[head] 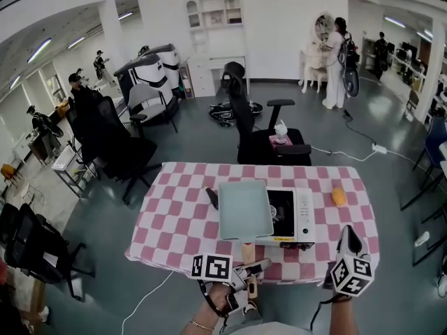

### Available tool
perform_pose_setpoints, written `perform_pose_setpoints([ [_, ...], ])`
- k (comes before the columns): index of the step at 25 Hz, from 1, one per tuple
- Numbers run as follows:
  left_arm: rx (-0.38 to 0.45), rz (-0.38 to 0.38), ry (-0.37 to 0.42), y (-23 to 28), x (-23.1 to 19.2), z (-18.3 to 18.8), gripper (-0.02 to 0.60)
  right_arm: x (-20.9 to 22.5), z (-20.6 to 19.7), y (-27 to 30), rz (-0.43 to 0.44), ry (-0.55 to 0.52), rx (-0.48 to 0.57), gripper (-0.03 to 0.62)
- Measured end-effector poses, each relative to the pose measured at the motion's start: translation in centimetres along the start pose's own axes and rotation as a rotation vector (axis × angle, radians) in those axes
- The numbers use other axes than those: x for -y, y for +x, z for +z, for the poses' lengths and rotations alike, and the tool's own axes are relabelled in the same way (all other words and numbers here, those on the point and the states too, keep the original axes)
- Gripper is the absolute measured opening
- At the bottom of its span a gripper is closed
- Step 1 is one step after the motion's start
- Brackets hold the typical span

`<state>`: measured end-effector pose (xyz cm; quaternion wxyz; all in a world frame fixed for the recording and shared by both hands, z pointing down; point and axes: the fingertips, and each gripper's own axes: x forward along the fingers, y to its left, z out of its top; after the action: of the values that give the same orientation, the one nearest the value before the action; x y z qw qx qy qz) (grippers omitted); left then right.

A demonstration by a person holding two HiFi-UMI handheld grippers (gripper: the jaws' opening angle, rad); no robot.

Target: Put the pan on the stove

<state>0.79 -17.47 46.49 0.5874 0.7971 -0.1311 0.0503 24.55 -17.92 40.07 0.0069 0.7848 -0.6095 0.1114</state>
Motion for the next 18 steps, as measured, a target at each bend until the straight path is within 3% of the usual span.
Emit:
perform_pose_setpoints([
  [8,-0.020,0.000,-0.006,-0.7,-2.9,3.7,0.054,-2.1,-0.4,3.5,-0.033,-0.018,-0.015,0.009],
  [18,-0.044,-0.019,-0.011,-0.6,-3.9,4.4,0.055,-3.7,-1.4,7.4,-0.003,-0.008,-0.056,0.009],
])
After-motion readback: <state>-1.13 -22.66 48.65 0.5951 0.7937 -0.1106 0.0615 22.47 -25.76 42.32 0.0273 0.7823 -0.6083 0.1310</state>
